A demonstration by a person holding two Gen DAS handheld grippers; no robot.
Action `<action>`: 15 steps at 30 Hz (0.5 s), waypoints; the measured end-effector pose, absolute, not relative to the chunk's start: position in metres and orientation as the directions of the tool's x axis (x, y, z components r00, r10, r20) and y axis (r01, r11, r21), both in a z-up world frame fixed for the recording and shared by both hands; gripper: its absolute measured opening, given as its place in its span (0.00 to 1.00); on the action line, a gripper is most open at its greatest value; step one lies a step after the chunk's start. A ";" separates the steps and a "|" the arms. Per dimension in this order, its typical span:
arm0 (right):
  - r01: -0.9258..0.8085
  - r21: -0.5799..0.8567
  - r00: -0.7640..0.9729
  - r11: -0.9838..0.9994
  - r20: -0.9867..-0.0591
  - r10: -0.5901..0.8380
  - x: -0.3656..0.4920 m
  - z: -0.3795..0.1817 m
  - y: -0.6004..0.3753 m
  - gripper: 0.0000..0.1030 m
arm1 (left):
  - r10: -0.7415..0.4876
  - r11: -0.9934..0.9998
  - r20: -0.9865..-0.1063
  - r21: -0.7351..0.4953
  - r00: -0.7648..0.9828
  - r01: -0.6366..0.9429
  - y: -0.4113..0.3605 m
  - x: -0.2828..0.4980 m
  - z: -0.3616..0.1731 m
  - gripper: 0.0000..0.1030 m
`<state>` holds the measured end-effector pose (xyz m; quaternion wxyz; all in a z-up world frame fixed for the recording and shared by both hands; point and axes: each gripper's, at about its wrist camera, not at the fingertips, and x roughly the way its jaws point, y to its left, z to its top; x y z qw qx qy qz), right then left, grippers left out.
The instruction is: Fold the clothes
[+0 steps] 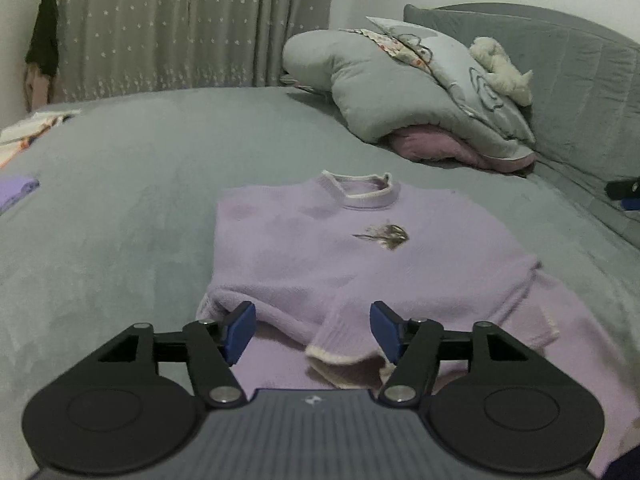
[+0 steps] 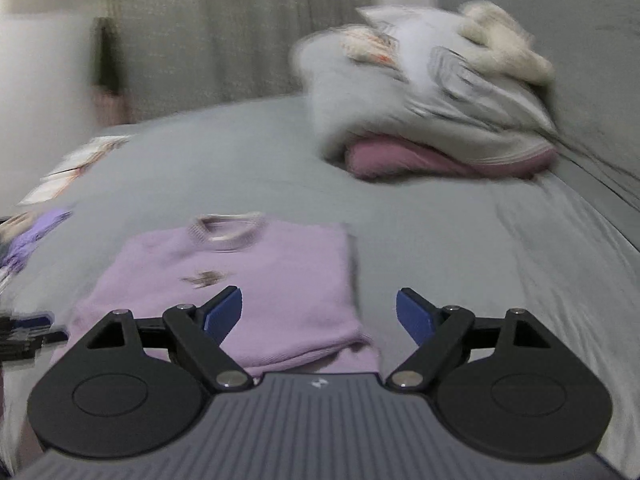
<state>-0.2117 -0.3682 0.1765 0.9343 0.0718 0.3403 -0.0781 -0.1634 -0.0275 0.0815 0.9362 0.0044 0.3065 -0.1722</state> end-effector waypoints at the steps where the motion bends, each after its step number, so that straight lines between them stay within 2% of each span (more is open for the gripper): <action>1: 0.168 0.089 0.755 0.982 -0.652 -0.070 -0.215 0.185 -0.353 0.84 | -0.310 0.946 -0.574 -0.105 0.758 0.308 -0.027 -0.160 0.080 0.66; 5: 0.057 0.118 0.777 0.991 -0.628 0.030 -0.231 0.195 -0.321 1.00 | -0.278 0.959 -0.582 -0.130 0.764 0.251 -0.024 -0.148 0.070 0.67; 12: -0.049 0.208 0.779 0.977 -0.605 0.167 -0.238 0.200 -0.310 1.00 | -0.272 0.960 -0.589 -0.118 0.761 0.253 -0.028 -0.142 0.063 0.72; 15: -0.087 0.248 0.774 0.965 -0.593 0.222 -0.239 0.202 -0.309 1.00 | -0.299 0.953 -0.570 -0.141 0.765 0.268 -0.028 -0.141 0.065 0.77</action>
